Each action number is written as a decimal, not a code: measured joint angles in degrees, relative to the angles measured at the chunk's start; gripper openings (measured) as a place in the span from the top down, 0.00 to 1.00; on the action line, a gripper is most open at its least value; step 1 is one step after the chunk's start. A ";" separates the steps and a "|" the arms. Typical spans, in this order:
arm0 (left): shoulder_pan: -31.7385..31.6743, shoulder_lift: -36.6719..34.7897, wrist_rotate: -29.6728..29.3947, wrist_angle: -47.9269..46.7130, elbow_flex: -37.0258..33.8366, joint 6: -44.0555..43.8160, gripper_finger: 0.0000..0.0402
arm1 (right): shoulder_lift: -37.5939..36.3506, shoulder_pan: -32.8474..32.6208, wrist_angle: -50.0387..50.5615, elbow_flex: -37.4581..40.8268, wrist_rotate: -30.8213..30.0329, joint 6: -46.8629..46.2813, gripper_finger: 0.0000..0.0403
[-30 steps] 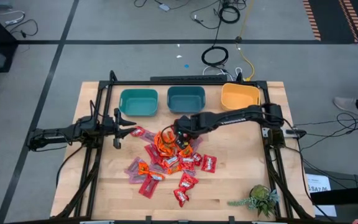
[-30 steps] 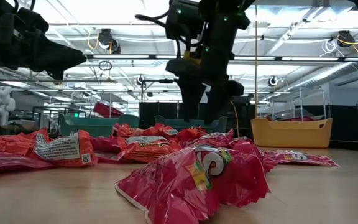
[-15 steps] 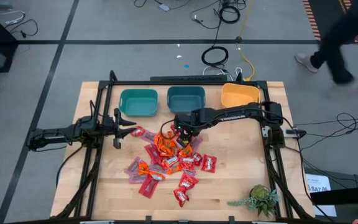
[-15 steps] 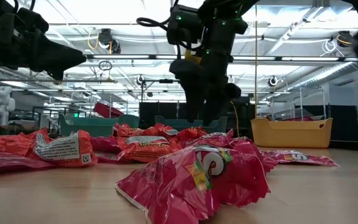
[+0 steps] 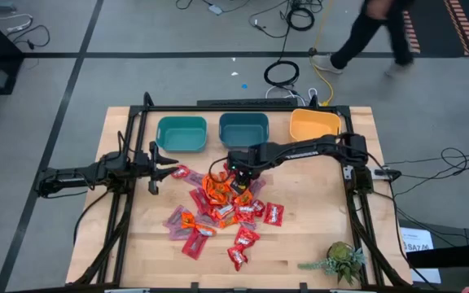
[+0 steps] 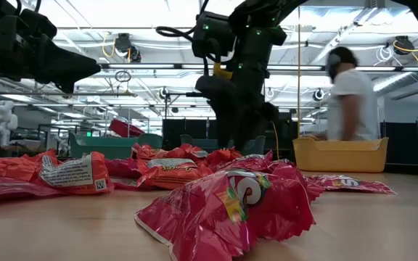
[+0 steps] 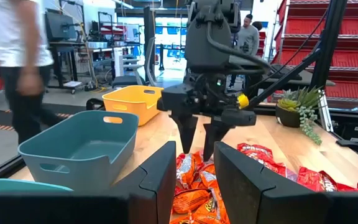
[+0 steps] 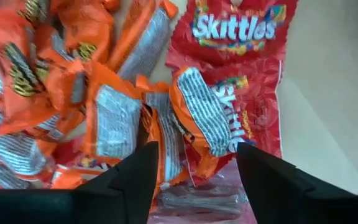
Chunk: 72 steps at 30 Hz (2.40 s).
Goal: Sort candy
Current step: Put the orange chocolate into the yellow bin
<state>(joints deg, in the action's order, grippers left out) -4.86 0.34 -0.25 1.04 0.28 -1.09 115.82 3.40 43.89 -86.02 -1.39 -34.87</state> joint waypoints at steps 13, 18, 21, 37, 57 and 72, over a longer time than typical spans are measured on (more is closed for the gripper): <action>0.00 0.01 0.00 0.02 0.02 0.00 0.71 | 1.19 -0.11 0.08 0.02 -0.22 -0.20 0.78; 0.00 0.00 0.02 0.01 0.01 -0.01 0.71 | 0.51 -0.30 1.45 0.03 -0.26 0.34 0.96; 0.00 0.00 0.00 -0.01 0.00 0.01 0.71 | -1.15 -0.42 1.57 0.04 -0.53 0.91 0.98; 0.00 0.01 0.01 -0.01 0.01 -0.02 0.71 | -16.44 1.02 8.42 0.04 -3.36 0.98 1.00; 0.00 0.01 0.00 0.00 0.02 0.01 0.71 | -48.55 22.20 4.05 30.98 -6.39 -3.87 1.00; 0.00 0.02 0.00 0.02 0.02 0.01 0.71 | -51.01 39.05 1.70 38.77 -6.49 -3.46 1.00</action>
<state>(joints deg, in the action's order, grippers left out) -4.86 0.36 -0.25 1.06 0.29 -1.08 64.82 42.45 45.59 -47.24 -7.88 -38.33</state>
